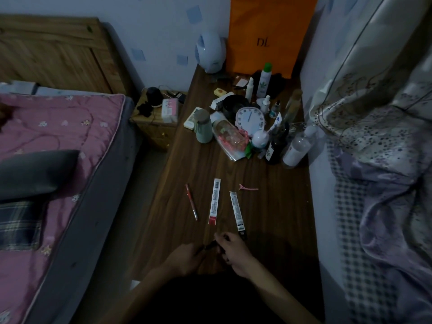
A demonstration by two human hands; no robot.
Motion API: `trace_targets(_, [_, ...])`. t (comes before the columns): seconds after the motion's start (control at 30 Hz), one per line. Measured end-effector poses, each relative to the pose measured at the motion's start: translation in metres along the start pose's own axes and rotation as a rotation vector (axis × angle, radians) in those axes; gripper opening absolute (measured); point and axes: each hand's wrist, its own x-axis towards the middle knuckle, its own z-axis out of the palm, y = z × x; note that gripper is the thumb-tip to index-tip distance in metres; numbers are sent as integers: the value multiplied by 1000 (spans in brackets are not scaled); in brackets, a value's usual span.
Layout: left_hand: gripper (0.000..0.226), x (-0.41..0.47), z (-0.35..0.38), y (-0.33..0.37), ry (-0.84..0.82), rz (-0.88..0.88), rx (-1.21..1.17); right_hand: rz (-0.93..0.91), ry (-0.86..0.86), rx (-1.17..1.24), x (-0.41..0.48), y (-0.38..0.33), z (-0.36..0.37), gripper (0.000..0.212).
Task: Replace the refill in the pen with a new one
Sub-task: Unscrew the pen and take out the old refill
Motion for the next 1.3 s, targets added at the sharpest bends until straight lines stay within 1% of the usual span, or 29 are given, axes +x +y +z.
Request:
trace_targets(0.13, [39, -3, -3, -5, 58, 55, 46, -28, -5, 1, 4, 3, 7, 23])
trace_targets(0.27, [40, -4, -4, -15, 58, 70, 36, -91, 19, -42, 7, 7, 18, 23])
trace_targets(0.43, [35, -6, -4, -22, 89, 112, -39, -151, 9, -72, 8, 13, 19, 27])
trace_targets(0.5, [34, -7, -7, -22, 53, 120, -108, -186, 12, -115, 7, 14, 19, 28])
trace_targets(0.53, [35, -9, -10, -23, 25, 114, -142, -199, 40, -128, 7, 12, 16, 26])
trace_targets(0.6, [46, -15, -15, -38, -2, 61, -198, -201, 181, -131, 7, 5, 0, 19])
trace_targets(0.63, [49, -20, -17, -50, 4, 17, -221, -207, 259, -143, 7, 1, -12, 18])
trace_targets(0.67, [49, -25, -19, -64, 23, -21, -239, -219, 311, -176, 6, -2, -25, 19])
trace_targets(0.7, [47, -30, -21, -78, 52, -47, -251, -225, 327, -227, 6, -4, -35, 19])
trace_targets(0.77, [43, -40, -23, -97, 116, -77, -294, -199, 288, -339, 6, -3, -42, 19])
trace_targets(0.83, [41, -44, -24, -105, 177, -62, -339, -199, 245, -418, 8, 1, -34, 18])
trace_targets(0.9, [40, -44, -20, -107, 240, -64, -328, -214, 250, -467, 10, 7, -23, 14])
trace_targets(1.0, [54, -39, -13, -111, 342, -167, -314, -214, 260, -497, 15, 16, -9, 11])
trace_targets(1.07, [59, -36, -7, -111, 348, -214, -285, -184, 246, -516, 19, 21, -1, 11])
trace_targets(1.17, [63, -33, -4, -109, 304, -237, -206, -115, 239, -545, 28, 28, 8, 8])
trace_targets(1.3, [53, -28, -3, -102, 257, -283, -201, -79, 249, -637, 37, 36, 12, 7])
